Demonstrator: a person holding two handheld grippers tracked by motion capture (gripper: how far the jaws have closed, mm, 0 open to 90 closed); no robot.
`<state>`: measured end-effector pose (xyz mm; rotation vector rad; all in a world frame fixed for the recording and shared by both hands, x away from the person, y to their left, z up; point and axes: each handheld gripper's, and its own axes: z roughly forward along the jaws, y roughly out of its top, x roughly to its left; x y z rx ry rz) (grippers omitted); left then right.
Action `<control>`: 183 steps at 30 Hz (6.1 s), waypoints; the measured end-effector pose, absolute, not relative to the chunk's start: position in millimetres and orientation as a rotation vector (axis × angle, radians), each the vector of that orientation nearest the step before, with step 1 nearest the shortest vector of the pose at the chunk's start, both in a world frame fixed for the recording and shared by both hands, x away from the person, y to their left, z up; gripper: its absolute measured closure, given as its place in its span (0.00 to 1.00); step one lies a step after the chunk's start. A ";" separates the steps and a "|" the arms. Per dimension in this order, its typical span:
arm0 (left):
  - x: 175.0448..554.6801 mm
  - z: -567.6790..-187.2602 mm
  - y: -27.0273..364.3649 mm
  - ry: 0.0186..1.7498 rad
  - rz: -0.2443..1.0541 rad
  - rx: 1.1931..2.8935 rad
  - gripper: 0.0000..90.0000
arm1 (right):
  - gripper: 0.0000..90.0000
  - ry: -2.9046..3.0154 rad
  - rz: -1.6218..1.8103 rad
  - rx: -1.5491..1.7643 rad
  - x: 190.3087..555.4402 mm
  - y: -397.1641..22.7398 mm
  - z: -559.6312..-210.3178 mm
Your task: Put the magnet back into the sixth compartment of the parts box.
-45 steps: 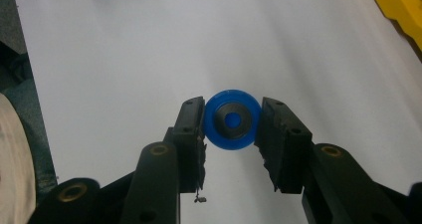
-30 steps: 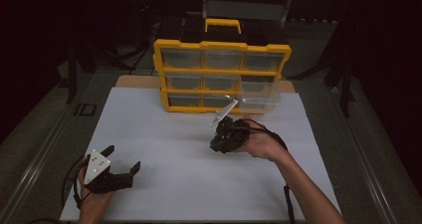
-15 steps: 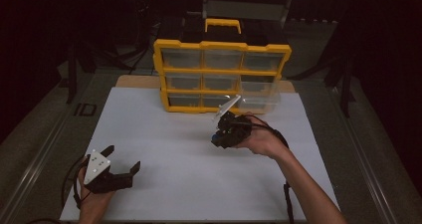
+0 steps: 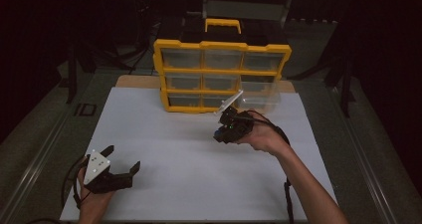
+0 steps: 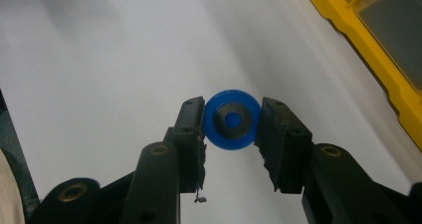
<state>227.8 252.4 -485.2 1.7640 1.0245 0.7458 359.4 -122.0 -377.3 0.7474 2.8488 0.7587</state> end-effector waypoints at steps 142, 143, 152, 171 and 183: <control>228.3 -485.5 253.0 1.027 0.745 1.763 0.00 | 0.70 2.575 0.717 1.227 447.6 -163.6 -291.5; 228.3 -485.4 253.1 1.027 0.746 1.763 0.00 | 0.70 2.573 0.720 1.233 448.0 -164.1 -291.3; 228.2 -485.3 253.3 1.027 0.746 1.764 0.00 | 0.70 2.555 0.705 1.261 450.6 -167.5 -290.8; 228.4 -485.4 253.5 1.029 0.746 1.763 0.00 | 0.70 2.539 0.652 1.293 454.4 -170.4 -295.3; 228.7 -485.6 253.5 1.030 0.745 1.766 0.00 | 0.70 2.519 0.658 1.322 456.4 -179.5 -295.0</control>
